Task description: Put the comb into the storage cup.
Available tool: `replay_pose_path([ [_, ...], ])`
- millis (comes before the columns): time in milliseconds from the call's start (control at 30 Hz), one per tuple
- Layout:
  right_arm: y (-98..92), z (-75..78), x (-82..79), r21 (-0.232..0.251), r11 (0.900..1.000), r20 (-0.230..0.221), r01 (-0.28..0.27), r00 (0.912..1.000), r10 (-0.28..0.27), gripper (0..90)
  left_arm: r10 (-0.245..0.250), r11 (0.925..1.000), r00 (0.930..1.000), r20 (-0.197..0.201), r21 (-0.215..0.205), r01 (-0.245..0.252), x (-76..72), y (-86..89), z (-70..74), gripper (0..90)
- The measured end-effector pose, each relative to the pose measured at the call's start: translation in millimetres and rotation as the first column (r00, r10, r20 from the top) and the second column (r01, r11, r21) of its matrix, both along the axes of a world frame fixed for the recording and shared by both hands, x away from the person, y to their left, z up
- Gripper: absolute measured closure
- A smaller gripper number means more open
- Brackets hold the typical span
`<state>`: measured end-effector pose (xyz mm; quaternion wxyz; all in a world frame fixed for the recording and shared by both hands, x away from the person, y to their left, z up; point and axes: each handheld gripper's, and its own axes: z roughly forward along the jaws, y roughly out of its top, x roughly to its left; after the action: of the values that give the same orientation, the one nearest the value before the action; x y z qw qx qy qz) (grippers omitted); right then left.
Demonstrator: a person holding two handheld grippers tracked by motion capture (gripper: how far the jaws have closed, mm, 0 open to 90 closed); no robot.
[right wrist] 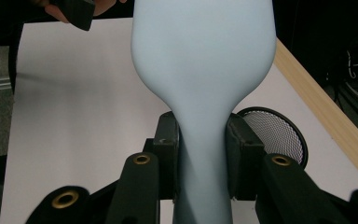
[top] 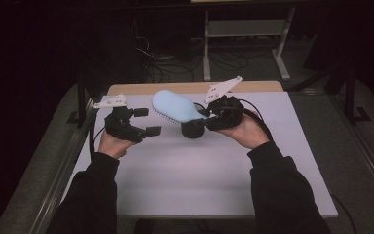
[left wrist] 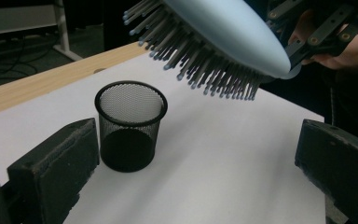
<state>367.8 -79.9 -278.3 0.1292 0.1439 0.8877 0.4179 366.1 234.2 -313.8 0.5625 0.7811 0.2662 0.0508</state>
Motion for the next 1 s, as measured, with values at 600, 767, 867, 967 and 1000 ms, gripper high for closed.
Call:
replay_pose_path([
  [600,11.7,7.1,9.2,0.055,0.998,0.016,-0.019,0.9997,0.018,68.3,-0.028,0.9987,0.9996,-0.009,-0.042,0.027,11.0,-12.7,8.5,0.0],
  [767,14.4,9.2,10.6,0.077,0.997,0.021,-0.024,0.9995,0.022,68.3,-0.028,0.997,0.9996,-0.007,-0.073,0.027,14.4,-11.9,14.3,0.0],
  [867,16.7,10.0,11.9,0.086,0.996,0.028,-0.029,0.9993,0.026,68.3,-0.022,0.9959,0.9997,-0.007,-0.088,0.022,16.5,-11.6,16.0,0.0],
  [967,19.8,10.4,13.2,0.093,0.995,0.031,-0.032,0.9991,0.029,68.3,-0.016,0.9938,0.9998,-0.01,-0.11,0.015,18.1,-11.2,16.4,0.0],
  [1000,21.1,10.2,13.4,0.094,0.995,0.036,-0.034,0.9989,0.031,68.3,-0.014,0.9934,0.9998,-0.011,-0.114,0.012,18.6,-11.3,16.1,0.0],
])
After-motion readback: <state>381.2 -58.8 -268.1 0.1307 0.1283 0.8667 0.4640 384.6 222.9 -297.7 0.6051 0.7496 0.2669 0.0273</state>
